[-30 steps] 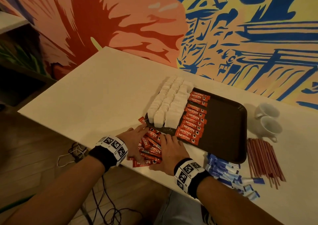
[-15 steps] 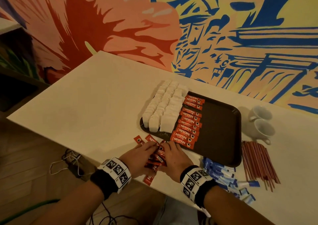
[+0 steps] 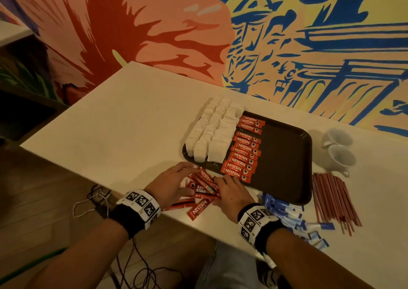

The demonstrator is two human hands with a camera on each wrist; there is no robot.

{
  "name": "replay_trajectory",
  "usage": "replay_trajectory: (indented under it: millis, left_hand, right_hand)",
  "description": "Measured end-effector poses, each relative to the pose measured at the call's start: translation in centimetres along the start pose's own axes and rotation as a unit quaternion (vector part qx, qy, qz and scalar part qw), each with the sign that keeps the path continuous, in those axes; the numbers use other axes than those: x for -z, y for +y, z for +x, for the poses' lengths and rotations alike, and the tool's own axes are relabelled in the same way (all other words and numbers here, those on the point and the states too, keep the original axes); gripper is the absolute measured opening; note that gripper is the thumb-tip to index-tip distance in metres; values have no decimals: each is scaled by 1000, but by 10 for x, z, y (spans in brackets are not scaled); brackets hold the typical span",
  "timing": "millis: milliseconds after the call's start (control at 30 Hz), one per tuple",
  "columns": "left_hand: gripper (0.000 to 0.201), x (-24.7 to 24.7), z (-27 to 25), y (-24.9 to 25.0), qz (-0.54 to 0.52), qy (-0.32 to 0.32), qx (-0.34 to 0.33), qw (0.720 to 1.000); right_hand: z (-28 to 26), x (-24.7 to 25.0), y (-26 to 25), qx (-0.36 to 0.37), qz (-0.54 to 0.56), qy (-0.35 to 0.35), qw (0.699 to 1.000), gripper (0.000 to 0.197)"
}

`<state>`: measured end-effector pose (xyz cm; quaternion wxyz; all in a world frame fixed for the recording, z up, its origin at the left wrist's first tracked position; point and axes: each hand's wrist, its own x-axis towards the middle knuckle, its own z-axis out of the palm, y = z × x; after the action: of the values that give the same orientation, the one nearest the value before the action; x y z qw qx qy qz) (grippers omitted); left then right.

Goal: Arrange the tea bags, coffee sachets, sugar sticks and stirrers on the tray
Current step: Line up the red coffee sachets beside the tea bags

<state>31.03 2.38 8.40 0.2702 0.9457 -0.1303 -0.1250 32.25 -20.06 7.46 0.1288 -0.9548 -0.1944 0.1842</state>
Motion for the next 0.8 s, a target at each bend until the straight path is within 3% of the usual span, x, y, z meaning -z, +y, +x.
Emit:
replay_trajectory:
  millis: [100,300,467,633,800]
  left_hand:
    - [61,5,-12,-12,20,8,12,1000]
    - [79,-4,-24,-30,44,-64,62,995]
    - [79,-8,-18,-32,35,-34,47,998]
    - [91,-6,2,-21,57,-94,35,993]
    - [81,-7,13,-10,109,-104,12,989]
  right_hand:
    - [1,1,-1,-4,-7,-4,1000,66]
    - [1,3,0,-11,-13,-17,1000,66]
    - [1,6,1,-7,-23,-28,999,69]
    - [1,8,-4,11,-43,-62,997,86]
    - [-1,8,-11,4,-77,-69,995,91]
